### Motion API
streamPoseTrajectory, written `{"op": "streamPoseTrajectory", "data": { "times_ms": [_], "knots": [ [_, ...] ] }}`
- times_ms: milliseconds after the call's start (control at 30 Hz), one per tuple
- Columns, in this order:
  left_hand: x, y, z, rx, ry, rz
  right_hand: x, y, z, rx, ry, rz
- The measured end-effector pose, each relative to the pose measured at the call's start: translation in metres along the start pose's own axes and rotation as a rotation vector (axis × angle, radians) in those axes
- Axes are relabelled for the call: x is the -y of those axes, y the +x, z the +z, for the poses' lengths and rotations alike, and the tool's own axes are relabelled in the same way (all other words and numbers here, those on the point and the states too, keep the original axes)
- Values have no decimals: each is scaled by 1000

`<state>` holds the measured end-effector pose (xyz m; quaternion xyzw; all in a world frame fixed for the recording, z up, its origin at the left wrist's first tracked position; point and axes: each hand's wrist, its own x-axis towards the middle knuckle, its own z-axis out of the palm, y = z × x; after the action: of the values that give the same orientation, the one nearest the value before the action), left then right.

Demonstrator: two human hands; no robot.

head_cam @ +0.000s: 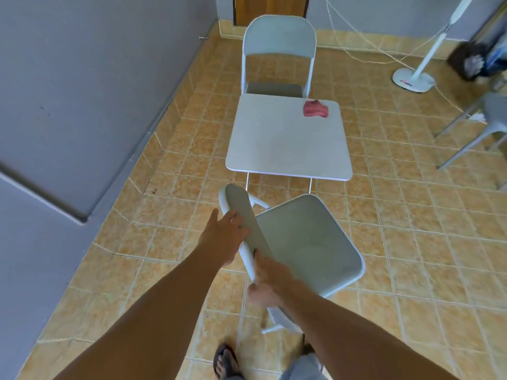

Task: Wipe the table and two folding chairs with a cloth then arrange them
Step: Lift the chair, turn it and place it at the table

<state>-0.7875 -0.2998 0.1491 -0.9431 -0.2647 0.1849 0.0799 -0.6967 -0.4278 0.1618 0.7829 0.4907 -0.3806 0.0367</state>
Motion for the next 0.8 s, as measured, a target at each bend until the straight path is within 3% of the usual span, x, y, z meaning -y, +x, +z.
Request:
{"op": "streamPoseTrajectory", "data": {
  "times_ms": [333, 567, 800],
  "knots": [
    [10, -27, 3, -32, -117, 141, -18, -22, -1, 36, -171, -47],
    [-4, -48, 13, 4, -306, 99, -40, -20, -21, 80, -274, -124],
    [27, -47, 32, 72, -437, -41, -47, 7, -51, 4, -327, -194]
  ]
}}
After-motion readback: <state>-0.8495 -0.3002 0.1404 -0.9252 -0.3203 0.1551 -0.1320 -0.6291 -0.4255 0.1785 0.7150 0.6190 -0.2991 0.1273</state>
